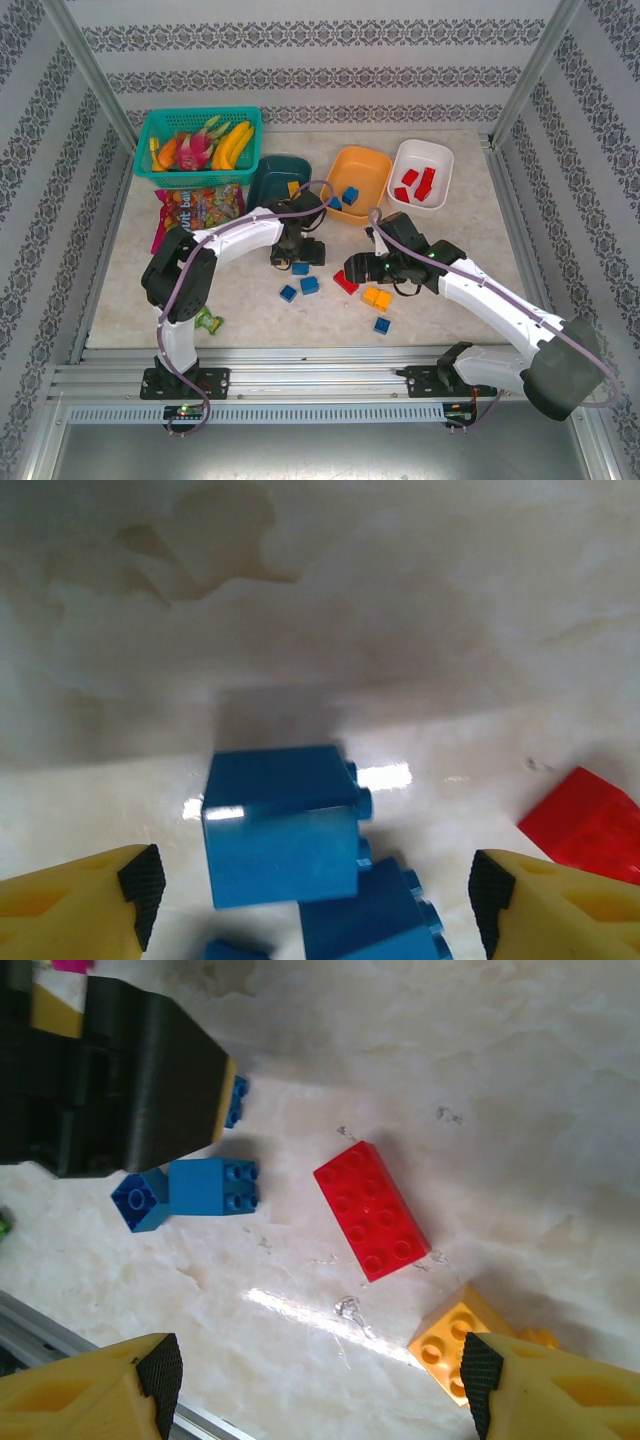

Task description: Sort the legos into containers by color

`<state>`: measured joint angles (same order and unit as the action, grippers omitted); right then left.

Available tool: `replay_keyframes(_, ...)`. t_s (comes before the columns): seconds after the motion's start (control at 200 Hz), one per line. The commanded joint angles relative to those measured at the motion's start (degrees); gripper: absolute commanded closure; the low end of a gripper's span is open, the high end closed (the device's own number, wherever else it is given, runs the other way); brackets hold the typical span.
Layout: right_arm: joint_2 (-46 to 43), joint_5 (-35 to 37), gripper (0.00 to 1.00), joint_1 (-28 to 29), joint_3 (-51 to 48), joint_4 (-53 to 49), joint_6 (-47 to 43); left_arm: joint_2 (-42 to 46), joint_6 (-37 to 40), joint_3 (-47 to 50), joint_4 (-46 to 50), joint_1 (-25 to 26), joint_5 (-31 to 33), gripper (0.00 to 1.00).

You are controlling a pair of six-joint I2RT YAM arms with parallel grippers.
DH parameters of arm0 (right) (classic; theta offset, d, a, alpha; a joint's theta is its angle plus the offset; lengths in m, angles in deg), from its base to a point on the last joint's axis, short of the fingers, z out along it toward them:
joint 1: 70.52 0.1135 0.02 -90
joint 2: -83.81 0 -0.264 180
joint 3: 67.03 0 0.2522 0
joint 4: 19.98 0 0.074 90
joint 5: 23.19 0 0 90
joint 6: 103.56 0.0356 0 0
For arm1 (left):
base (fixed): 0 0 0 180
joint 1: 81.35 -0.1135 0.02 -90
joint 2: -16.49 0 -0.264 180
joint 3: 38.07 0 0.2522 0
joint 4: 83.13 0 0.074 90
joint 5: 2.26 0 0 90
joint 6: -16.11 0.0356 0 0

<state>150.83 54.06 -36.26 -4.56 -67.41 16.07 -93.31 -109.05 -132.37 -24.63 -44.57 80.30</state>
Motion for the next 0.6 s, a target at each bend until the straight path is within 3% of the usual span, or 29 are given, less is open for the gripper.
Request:
replay_keyframes(0.0, -0.69, -1.41, 0.24, -0.19, 0.58, 1.07, -0.3, -2.45, 3.74, -2.71, 3.24, -1.08, 2.01, 0.21)
replay_keyframes(0.15, 0.04, -1.62, 0.24, -0.53, 1.74, 0.59, -0.34, -4.62, 4.36, -3.35, 3.58, -1.09, 2.64, 0.26)
replay_keyframes(0.39, 1.09, -2.23, 0.25, -1.98, 3.16, -0.28, -0.72, -5.24, 3.16, -2.17, 2.1, -1.0, 0.68, 0.46)
replay_keyframes(0.52, 1.44, -2.32, 0.26, -2.53, 3.27, -0.05, -0.29, -5.21, 3.49, -2.4, 1.93, -1.0, 0.67, 0.62)
replay_keyframes(0.595, 1.36, -2.26, 0.26, -2.66, 3.51, 0.01, 0.02, -4.78, 3.82, -3.23, 2.32, -1.0, 0.78, 0.66)
